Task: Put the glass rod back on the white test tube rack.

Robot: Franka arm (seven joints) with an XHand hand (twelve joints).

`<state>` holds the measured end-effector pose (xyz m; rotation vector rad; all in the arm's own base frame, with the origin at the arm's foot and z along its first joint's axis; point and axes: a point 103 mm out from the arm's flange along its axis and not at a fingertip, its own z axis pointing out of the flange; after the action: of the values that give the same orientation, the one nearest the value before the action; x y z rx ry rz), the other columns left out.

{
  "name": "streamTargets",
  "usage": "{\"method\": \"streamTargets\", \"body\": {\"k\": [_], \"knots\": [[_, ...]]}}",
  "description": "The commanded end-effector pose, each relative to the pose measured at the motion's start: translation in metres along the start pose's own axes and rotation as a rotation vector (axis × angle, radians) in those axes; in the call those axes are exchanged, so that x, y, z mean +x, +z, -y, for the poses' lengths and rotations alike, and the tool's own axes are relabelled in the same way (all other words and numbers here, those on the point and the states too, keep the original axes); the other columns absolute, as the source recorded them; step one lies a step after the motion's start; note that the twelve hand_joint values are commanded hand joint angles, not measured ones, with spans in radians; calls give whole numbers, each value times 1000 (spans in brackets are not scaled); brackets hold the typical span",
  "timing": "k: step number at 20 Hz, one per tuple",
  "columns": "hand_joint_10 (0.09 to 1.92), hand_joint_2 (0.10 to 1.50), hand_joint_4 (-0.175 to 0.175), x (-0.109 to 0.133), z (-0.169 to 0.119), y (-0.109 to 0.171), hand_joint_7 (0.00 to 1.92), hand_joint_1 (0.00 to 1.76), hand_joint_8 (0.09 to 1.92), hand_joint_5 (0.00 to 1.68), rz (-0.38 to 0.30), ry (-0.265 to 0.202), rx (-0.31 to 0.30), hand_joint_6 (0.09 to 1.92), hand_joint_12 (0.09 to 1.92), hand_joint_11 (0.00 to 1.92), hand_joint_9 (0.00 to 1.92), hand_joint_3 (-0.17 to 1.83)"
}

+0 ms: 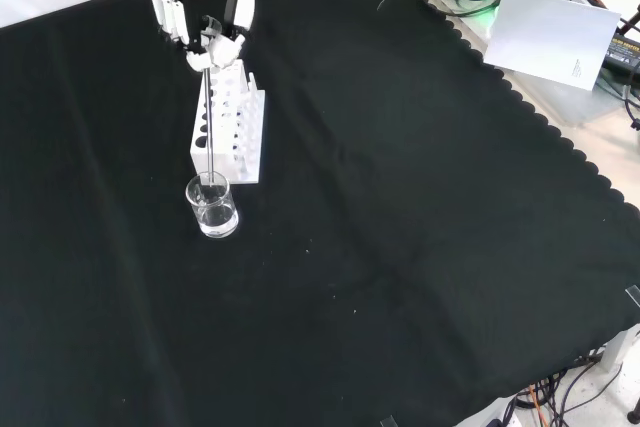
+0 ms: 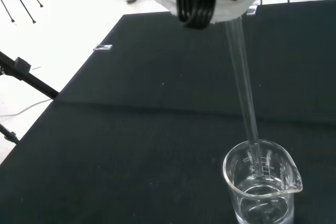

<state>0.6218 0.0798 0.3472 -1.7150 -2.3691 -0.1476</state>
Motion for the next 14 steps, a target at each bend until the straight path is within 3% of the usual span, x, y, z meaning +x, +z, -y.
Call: {"method": "streamTargets", "body": {"k": [1,14], "knots": [[523,796,-175,-10,8,-24,1230,1314,972,1351,-10,19,-42,92,1013,1351,1849,434],[524,797,-175,-69,43,-49,1230,1314,971,1352,7,117,-90,90,1014,1351,1850,433]]}}
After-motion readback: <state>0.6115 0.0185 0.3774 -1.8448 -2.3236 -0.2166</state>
